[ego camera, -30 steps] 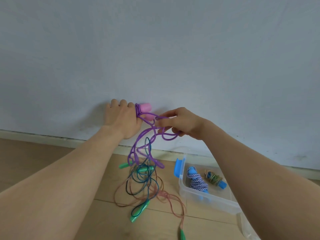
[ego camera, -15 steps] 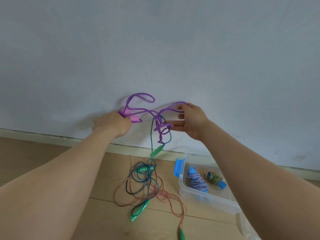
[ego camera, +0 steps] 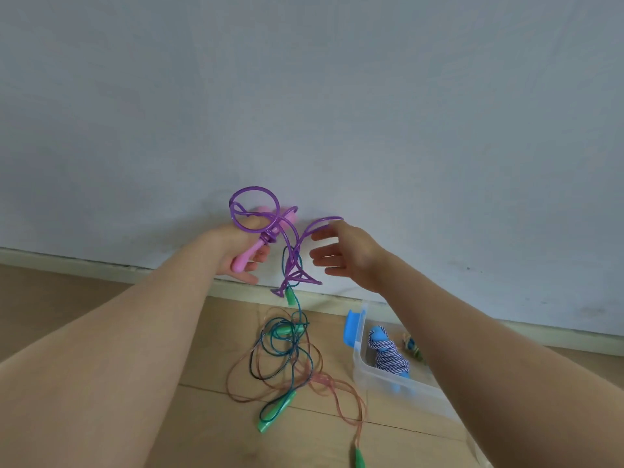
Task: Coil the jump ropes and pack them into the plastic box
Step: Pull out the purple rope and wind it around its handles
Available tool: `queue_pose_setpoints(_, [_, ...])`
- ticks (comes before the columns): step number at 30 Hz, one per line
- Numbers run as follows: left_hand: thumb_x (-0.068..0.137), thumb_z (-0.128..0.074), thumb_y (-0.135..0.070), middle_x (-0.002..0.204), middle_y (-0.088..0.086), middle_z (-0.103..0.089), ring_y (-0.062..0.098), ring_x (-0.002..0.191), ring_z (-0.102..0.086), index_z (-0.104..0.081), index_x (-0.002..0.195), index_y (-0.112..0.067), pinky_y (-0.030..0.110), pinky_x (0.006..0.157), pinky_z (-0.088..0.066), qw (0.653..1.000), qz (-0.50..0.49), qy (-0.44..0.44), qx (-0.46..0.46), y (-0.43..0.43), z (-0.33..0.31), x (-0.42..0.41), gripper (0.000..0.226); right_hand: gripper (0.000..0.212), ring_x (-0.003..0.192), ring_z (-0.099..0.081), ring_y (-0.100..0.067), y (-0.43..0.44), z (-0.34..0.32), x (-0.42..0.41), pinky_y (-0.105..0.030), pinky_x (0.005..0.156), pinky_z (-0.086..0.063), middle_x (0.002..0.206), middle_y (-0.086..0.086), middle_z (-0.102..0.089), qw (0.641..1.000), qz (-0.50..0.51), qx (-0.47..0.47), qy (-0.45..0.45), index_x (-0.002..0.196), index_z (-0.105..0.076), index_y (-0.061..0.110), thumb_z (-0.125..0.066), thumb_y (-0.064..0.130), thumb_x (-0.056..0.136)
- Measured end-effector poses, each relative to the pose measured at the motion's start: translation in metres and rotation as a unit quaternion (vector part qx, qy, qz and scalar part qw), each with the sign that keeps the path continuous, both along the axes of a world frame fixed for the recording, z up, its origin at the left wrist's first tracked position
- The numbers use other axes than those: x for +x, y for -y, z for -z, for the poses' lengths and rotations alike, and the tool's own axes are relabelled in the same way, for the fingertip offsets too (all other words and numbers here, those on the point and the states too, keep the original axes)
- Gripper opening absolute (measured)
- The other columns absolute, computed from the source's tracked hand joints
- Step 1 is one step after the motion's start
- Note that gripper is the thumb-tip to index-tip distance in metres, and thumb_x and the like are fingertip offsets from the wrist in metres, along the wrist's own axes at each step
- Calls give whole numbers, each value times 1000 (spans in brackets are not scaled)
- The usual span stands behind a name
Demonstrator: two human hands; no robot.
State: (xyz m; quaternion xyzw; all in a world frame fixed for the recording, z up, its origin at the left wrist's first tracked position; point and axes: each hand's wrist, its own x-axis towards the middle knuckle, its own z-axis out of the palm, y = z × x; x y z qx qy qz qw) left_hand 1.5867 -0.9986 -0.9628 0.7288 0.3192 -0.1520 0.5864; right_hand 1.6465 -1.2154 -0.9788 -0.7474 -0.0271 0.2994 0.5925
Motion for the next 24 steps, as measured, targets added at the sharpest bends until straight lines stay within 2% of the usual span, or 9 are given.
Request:
queue_pose_setpoints(3, [105,-51,-54,92,9,-71,22,72,-60,-70,98,-7,50,81,-62,999,31,3,-32,-1,3,3,51,16,92,-67,-30,-8,2,-8,-41,84,-54,108,-16,-72,997,-72,23,13,108,-64,10,-54,17,98])
queue_pose_setpoints(5, [105,-49,-58,94,7,-73,21,71,-62,-70,103,-10,47,75,-65,997,53,18,-53,-1,4,8,52,12,88,-70,-29,-10,5,-14,-37,80,-57,101,-17,-72,992,-114,38,26,107,-64,7,-57,4,97])
queue_pose_setpoints(7, [101,-51,-63,93,5,-73,21,72,-63,-71,99,-14,46,77,-65,995,64,32,-76,-1,5,11,52,13,84,-72,-23,-9,7,-18,-33,75,-55,96,-11,-77,986,-156,-1,58,109,-71,11,-62,8,100])
queue_pose_setpoints(9, [94,-57,-71,94,5,-72,23,81,-66,-72,96,-18,49,88,-63,991,55,46,-111,-3,6,13,55,14,77,-69,-16,-10,11,-17,-28,67,-50,90,-6,-78,976,-190,-59,89,109,-76,13,-66,18,102])
queue_pose_setpoints(13, [89,-60,-75,104,6,-76,27,99,-71,-75,104,-20,54,95,-60,989,76,46,-118,-6,9,13,59,16,69,-69,-12,-5,10,-13,-25,64,-50,84,-1,-77,970,-207,-122,44,103,-79,18,-64,23,103])
queue_pose_setpoints(16, [92,-56,-75,99,7,-74,26,91,-68,-73,103,-13,52,95,-60,994,82,4,-74,-6,8,10,65,28,67,-60,-12,3,8,-8,-25,61,-44,76,2,-74,940,-240,-226,84,92,-82,23,-61,38,103])
queue_pose_setpoints(18, [94,-54,-73,97,6,-71,23,85,-64,-72,100,-12,53,96,-59,996,75,-24,-37,-6,8,7,64,35,65,-53,-15,6,8,-4,-26,60,-42,73,1,-68,921,-221,-293,129,88,-84,23,-61,45,101])
queue_pose_setpoints(21, [98,-50,-69,91,2,-65,19,86,-56,-71,92,-15,48,88,-60,996,74,-27,35,-5,10,2,58,33,68,-56,-16,7,11,-1,-29,65,-47,73,-1,-67,934,-172,-277,147,85,-83,16,-65,40,97])
queue_pose_setpoints(24, [102,-50,-62,93,6,-67,19,81,-58,-69,97,-12,51,89,-62,998,58,21,12,-3,10,4,54,24,63,-59,-13,7,8,-4,-27,62,-49,69,0,-70,956,-155,-216,128,93,-83,10,-72,32,95])
